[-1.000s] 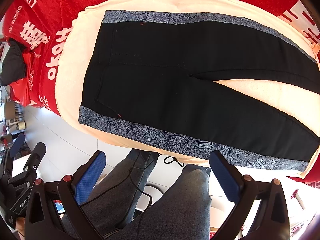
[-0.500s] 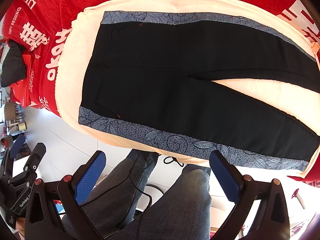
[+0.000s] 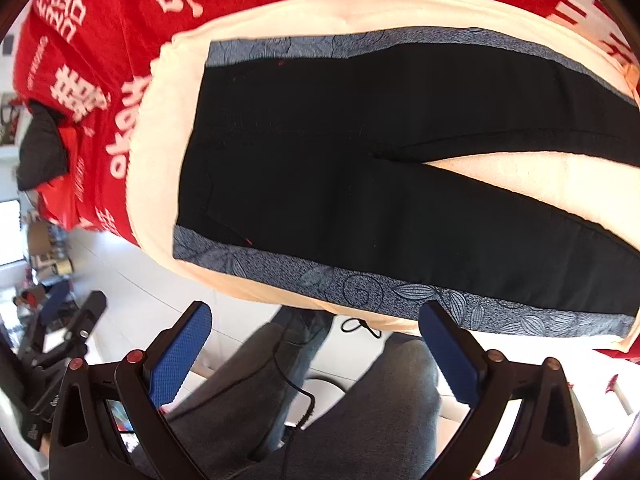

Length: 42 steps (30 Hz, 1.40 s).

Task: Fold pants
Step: 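Grasp the trouser leg hems with both grippers and lift them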

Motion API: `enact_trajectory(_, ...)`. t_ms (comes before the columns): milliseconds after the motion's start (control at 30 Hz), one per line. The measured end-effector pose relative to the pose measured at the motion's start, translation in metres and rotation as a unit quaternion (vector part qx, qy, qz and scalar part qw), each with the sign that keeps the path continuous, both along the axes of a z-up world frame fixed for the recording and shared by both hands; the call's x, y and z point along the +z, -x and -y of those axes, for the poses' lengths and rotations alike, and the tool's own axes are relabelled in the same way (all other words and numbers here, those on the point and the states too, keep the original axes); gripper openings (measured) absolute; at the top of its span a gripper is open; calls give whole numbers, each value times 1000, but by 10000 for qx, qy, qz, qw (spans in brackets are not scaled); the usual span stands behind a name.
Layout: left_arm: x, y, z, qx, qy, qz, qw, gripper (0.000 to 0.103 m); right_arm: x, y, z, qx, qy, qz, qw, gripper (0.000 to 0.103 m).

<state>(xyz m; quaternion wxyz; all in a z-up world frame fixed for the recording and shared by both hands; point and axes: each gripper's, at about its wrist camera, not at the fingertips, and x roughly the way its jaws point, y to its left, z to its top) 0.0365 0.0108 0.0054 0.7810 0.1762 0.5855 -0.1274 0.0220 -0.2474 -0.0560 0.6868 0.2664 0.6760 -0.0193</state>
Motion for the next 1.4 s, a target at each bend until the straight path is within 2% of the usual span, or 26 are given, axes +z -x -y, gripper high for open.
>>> enact_trajectory(200, 0, 20, 1, 391, 200, -87, 9990, 103, 12, 26, 42, -468, -439, 525, 9966, 103)
enact_trajectory(300, -6, 38, -7, 778, 388, -300, 9958, 103, 16, 48, 58, -539, -711, 816, 9927, 103)
enact_trajectory(367, -15, 48, -11, 966, 417, -455, 9934, 103, 9, 62, 66, -560, -788, 825, 9919, 103)
enact_trajectory(467, -36, 60, -15, 1114, 280, -783, 9903, 103, -12, 87, 73, -803, -846, 541, 9917, 103)
enact_trajectory(533, -46, 63, -18, 1152, 285, -938, 9885, 103, -27, 104, 72, -1021, -1098, 347, 9881, 103)
enact_trajectory(633, -68, 56, -24, 1199, 480, -1154, 9849, 103, -45, 121, 58, -1164, -1392, 314, 9829, 103)
enact_trajectory(800, -117, 32, -31, 1158, 737, -1439, 9800, 103, -88, 119, 18, -1296, -1903, 354, 9725, 103)
enact_trajectory(867, -134, 21, -34, 1052, 894, -1442, 9799, 103, -114, 108, -6, -1333, -2280, 443, 9635, 93)
enact_trajectory(900, -142, 16, -36, 1004, 976, -1437, 9797, 103, -124, 102, -16, -1318, -2405, 471, 9605, 69)
enact_trajectory(933, -150, 12, -39, 966, 1043, -1452, 9791, 103, -141, 93, -28, -1320, -2598, 511, 9552, 54)
enact_trajectory(1000, -168, 5, -45, 904, 1208, -1551, 9763, 103, -167, 79, -46, -1422, -2912, 649, 9438, 54)
enact_trajectory(1133, -195, -3, -53, 789, 1583, -1808, 9675, 103, -201, 61, -68, -1575, -3134, 963, 9315, 55)
enact_trajectory(1233, -205, -7, -56, 613, 1879, -1900, 9617, 103, -224, 57, -75, -1749, -3216, 1100, 9240, 61)
enact_trajectory(1333, -214, -10, -53, 464, 2087, -1970, 9568, 103, -238, 58, -74, -1836, -3217, 1216, 9209, 61)
enact_trajectory(1400, -219, -12, -49, 397, 2211, -2014, 9534, 103, -243, 59, -67, -2020, -3279, 1333, 9132, 61)
